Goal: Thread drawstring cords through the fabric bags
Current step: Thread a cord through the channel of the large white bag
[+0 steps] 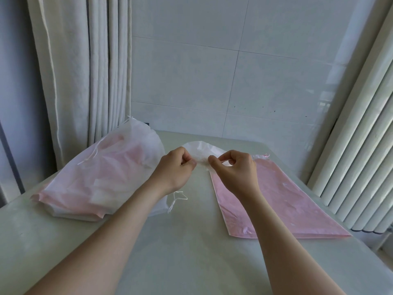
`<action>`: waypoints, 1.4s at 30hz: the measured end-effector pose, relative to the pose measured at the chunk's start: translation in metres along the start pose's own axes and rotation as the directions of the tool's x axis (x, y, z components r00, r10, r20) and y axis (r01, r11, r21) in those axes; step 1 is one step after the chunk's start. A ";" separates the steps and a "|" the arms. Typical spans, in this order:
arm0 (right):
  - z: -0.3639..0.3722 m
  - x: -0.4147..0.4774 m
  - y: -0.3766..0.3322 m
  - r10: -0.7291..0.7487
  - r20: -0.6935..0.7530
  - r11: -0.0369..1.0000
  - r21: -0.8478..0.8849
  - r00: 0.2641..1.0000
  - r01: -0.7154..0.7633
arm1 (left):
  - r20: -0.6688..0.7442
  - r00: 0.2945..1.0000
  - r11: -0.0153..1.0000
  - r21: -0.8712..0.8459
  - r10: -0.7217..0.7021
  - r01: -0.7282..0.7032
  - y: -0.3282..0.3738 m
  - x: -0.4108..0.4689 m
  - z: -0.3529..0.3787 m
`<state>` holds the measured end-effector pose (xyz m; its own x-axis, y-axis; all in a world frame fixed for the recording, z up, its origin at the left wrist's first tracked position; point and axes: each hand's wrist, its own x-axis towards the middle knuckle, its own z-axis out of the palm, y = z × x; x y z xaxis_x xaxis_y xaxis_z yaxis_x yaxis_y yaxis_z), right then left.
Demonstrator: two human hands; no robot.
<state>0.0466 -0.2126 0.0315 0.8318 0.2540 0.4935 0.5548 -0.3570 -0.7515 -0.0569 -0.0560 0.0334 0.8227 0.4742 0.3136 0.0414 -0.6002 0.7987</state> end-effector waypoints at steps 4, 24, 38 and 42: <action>-0.004 -0.001 -0.002 -0.038 0.011 0.999 0.029 0.999 0.037 | 0.084 0.996 0.992 -0.118 -0.041 0.051 0.009 -0.001 0.000; 0.005 -0.002 0.007 -0.144 0.157 0.978 -0.127 0.977 0.164 | 0.000 0.996 0.694 -0.717 -0.095 0.066 0.021 0.002 0.002; 0.011 -0.005 0.002 -0.188 0.259 0.973 -0.084 0.947 0.216 | 0.205 0.977 0.864 -0.480 -0.060 0.154 0.007 -0.003 0.015; 0.002 -0.007 -0.009 -0.145 0.306 0.976 0.201 0.941 0.085 | 0.236 0.971 0.897 -0.418 -0.041 0.140 0.003 -0.002 0.017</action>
<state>0.0356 -0.2095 0.0335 0.6978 0.5660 0.4389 0.6089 -0.1461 -0.7797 -0.0482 -0.0699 0.0268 0.9309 0.3330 0.1502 -0.0848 -0.2030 0.9755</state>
